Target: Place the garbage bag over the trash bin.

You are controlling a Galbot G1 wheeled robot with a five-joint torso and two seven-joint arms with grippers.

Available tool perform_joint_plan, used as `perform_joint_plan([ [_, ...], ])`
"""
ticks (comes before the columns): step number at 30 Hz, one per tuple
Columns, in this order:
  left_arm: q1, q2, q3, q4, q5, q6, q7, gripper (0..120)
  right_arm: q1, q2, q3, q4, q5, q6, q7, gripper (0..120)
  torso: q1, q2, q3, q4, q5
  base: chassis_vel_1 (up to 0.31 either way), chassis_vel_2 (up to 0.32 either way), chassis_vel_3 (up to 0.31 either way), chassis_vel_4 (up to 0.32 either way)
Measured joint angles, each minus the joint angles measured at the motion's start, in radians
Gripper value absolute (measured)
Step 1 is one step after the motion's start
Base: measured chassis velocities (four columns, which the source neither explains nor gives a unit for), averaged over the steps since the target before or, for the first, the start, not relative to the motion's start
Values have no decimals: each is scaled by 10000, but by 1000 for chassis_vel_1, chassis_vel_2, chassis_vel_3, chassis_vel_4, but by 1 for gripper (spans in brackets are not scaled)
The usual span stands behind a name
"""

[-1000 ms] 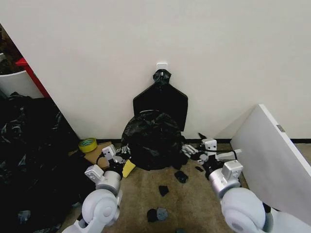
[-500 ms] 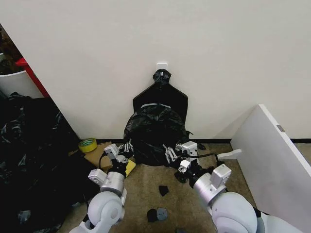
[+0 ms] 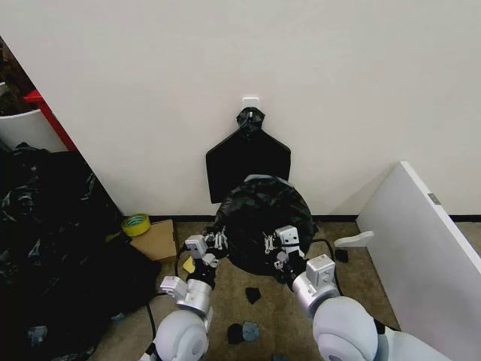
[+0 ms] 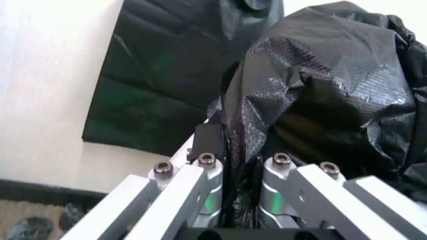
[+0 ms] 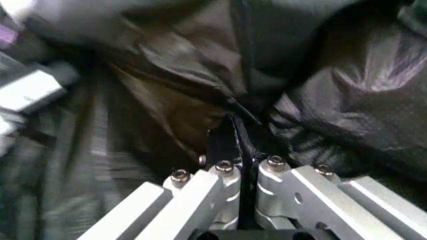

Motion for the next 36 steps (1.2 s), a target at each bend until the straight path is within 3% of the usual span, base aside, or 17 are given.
perform_joint_plan([
  [20, 292, 514, -558, 198, 1371, -1517, 1450, 5, 1784, 1394, -683, -1923, 711, -1505, 1104, 0, 0, 2, 0, 1, -2, 0, 0, 0, 0],
  [36, 56, 529, -576, 876, 1846, -2262, 2541, 5, 2588, 1653, -688, -3465, -272, -1930, 934, 0, 1, 1, 1, 0, 0, 0, 0, 0, 0],
])
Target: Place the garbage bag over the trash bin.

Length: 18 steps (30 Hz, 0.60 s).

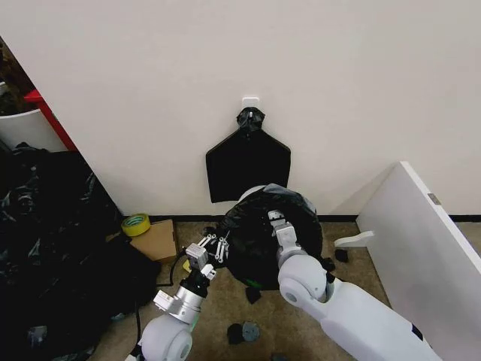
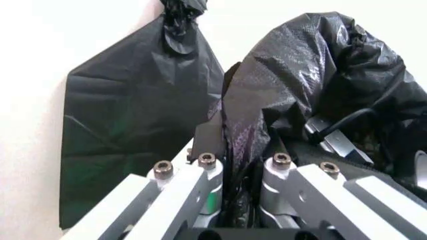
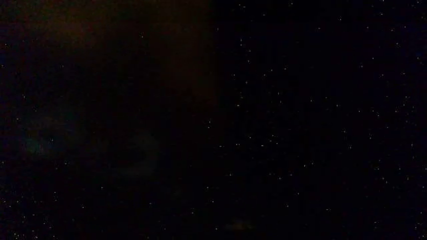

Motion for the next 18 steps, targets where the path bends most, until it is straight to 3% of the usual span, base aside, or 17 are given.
perform_joint_plan([
  [6, -147, 0, -18, 224, 4, -46, -74, 5, -351, -326, 50, 552, -168, 185, -301, 0, 0, 0, 0, 1, 0, 0, 0, 0, 0],
  [13, -197, 35, -24, 287, -58, -46, -120, 5, -1125, -721, 0, 1988, 1041, 381, -650, 0, 0, 0, -1, -1, 0, 0, 0, 0, 0],
  [18, -126, -2, -17, 161, -54, -48, -98, 5, -1055, -584, -54, 1989, 1494, 314, -935, 0, 0, 0, -1, 0, 0, 0, 0, 0, 0],
])
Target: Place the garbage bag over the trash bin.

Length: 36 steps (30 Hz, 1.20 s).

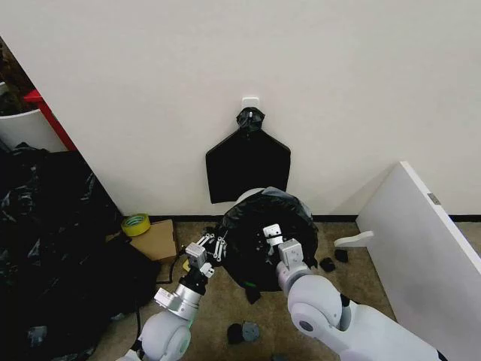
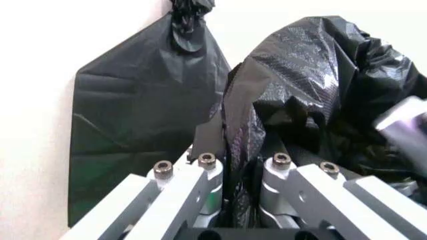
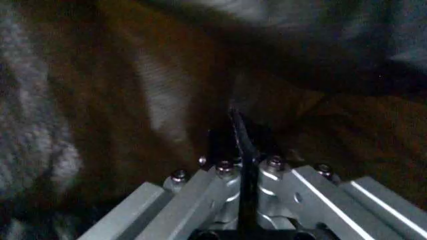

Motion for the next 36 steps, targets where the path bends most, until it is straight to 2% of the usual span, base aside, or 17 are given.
perform_joint_plan([
  [10, 306, -15, -60, -551, 0, 27, 54, 5, 512, 577, -642, -1214, -1109, -511, -41, 0, 0, 0, 0, 1, 1, 0, 0, 0, 0],
  [12, 353, -15, -70, -597, -1, 35, 54, 5, 571, 627, -728, -1421, -1504, -583, -40, 0, 0, 0, 0, 2, 0, 0, 0, 0, 0],
  [14, 476, -46, -70, -696, -25, 48, 64, 5, 753, 694, -804, -2021, -2636, -631, -133, 0, 0, 0, 0, 0, 0, 0, 0, 0, 0],
  [17, 523, -65, -58, -720, -27, 55, 79, 5, 827, 707, -801, -2220, -2940, -630, -174, 0, 0, 0, 0, 0, 0, 0, 0, 0, 0],
  [22, 604, -130, -3, -735, -31, 86, 123, 5, 956, 735, -659, -2920, -4313, -212, -483, 0, 0, 0, 1, 0, 2, 0, 0, 0, 0],
  [27, 579, -127, -18, -675, -25, 87, 140, 5, 706, 600, -527, -2558, -4348, 217, -540, 0, 0, -1, 0, 1, 1, 0, 0, 0, 0],
  [30, 520, -100, -58, -593, -27, 88, 143, 5, 358, 321, -476, -1794, -4066, 570, -610, 0, 0, -2, 0, 0, 1, 0, 0, 0, 0],
  [36, 428, -6, -114, -533, -77, 87, 77, 5, -253, -88, -444, -652, -3210, 600, -583, 0, 0, -2, -1, 0, 3, 0, 0, 0, 0],
])
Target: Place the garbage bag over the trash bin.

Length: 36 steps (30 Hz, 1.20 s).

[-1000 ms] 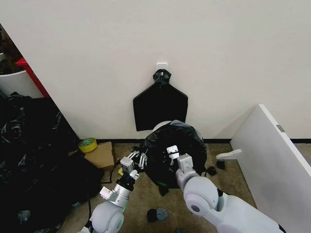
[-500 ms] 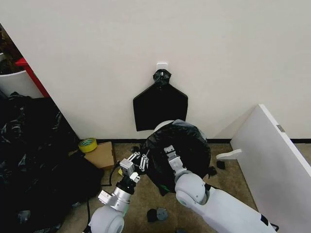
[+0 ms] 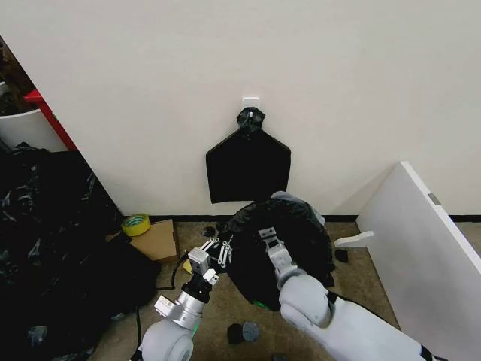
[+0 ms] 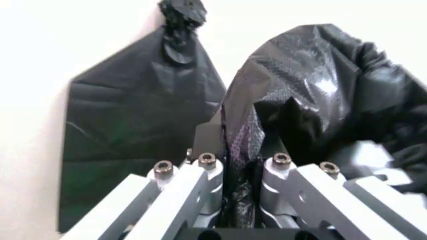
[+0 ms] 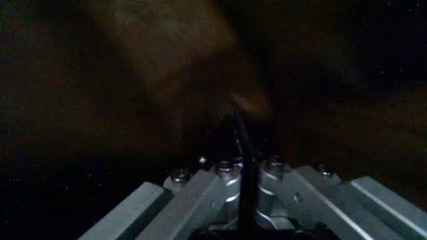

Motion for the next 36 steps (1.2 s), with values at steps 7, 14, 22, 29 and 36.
perform_joint_plan([
  [7, -13, 88, -37, 81, -21, -1, -6, 5, -182, -300, 381, 997, 1606, -683, 173, 0, 0, 0, 0, -2, -2, 0, 0, 0, 0],
  [14, 58, 124, -64, -96, -20, -12, -8, 5, -17, -124, 722, 1826, 4398, -2220, 446, 0, 0, 0, 0, 1, -3, 0, 0, 0, 0],
  [22, 244, 126, -76, -409, -20, -15, -10, 5, 171, 300, 237, 952, 3531, -2526, 174, 0, 0, 0, 1, 1, -2, 0, 0, 0, 0],
  [29, 373, 135, -81, -577, -64, -18, -11, 5, 595, 534, 19, -92, 2006, -2358, -245, 0, 0, 0, 1, 0, -3, 0, 0, 0, 0],
  [36, 346, 117, -66, -569, -103, -18, -20, 5, 771, 563, 32, -620, 1011, -2084, -492, 0, 0, 0, 1, 1, -2, 0, 0, 0, 0],
])
